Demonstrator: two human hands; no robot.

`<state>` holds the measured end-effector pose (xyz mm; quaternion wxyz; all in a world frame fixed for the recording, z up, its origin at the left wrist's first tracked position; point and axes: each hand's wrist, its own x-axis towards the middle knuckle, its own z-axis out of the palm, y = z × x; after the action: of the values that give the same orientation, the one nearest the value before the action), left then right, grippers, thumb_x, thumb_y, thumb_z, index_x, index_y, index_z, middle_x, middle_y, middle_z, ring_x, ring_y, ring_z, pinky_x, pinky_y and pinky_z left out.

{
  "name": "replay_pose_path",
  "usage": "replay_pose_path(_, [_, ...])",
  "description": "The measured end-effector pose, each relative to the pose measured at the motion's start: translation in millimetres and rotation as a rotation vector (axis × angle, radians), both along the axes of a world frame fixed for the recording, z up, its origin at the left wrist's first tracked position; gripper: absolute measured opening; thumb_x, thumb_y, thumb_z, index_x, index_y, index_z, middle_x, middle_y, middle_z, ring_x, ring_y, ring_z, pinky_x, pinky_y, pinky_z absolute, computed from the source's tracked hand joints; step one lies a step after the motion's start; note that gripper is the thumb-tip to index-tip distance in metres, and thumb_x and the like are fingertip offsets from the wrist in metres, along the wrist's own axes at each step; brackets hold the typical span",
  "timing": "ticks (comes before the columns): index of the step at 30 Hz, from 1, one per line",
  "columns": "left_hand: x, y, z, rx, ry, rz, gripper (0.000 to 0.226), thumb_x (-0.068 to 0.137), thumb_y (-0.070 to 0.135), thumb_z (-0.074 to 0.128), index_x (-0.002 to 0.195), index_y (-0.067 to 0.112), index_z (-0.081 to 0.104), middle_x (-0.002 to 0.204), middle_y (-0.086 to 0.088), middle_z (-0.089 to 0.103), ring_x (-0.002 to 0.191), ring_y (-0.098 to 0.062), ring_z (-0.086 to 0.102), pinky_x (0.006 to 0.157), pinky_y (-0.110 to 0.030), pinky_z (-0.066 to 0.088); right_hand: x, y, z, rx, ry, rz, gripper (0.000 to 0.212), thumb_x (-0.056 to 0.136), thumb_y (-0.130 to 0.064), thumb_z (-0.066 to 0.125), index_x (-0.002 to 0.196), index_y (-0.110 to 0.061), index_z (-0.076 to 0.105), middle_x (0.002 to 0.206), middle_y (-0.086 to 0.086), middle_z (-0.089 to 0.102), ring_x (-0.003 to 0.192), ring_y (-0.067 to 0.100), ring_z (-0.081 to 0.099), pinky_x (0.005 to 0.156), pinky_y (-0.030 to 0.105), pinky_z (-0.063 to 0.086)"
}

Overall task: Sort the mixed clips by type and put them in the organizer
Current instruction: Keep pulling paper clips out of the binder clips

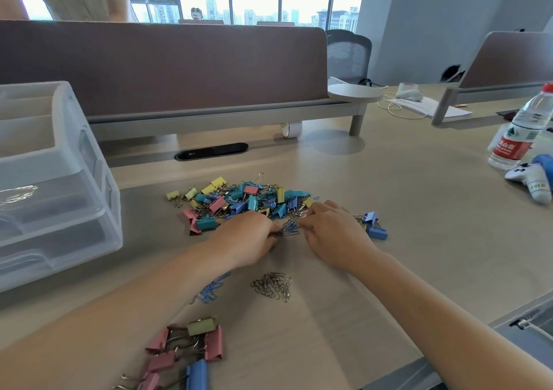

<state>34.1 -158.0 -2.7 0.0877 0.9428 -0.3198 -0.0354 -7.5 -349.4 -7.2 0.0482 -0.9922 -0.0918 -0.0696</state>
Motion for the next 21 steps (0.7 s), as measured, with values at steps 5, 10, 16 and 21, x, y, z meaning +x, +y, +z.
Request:
replay_pose_path(5, [-6,7,1,-0.006,0.001,-0.011,0.031,0.098,0.028,0.048,0.123,0.028,0.066,0.103,0.001,0.069,0.087,-0.017,0.063,0.073,-0.028,0.048,0,1,0,-0.045,0.013,0.003,0.035,0.103,-0.033,0.037,0.119,-0.03,0.067,0.118,-0.001,0.054,0.114,0.021,0.044,0.096,0.037,0.037])
replay_pose_path(10, [-12,11,4,0.039,0.015,-0.081,0.03,0.1,0.024,0.045,0.121,0.027,0.066,0.09,0.002,0.06,0.082,-0.016,0.057,0.072,-0.031,0.047,-4,2,0,-0.077,0.01,-0.01,0.034,0.102,-0.028,0.038,0.118,-0.025,0.067,0.12,0.0,0.054,0.115,0.023,0.043,0.095,0.038,0.039])
replay_pose_path(16, [-17,9,8,-0.082,0.078,-0.054,0.034,0.1,0.021,0.046,0.128,0.031,0.063,0.102,0.009,0.064,0.097,-0.012,0.06,0.076,-0.025,0.045,-9,-4,0,-0.037,0.009,-0.029,0.032,0.101,-0.026,0.041,0.119,-0.027,0.068,0.119,-0.003,0.055,0.114,0.02,0.042,0.095,0.035,0.037])
replay_pose_path(21, [-9,-1,5,-0.106,0.074,-0.009,0.044,0.103,0.022,0.038,0.143,0.039,0.044,0.144,-0.001,0.052,0.123,-0.021,0.054,0.093,-0.03,0.046,-8,-9,-1,-0.026,0.013,-0.045,0.031,0.1,-0.024,0.043,0.118,-0.029,0.067,0.119,-0.003,0.055,0.114,0.02,0.042,0.096,0.034,0.037])
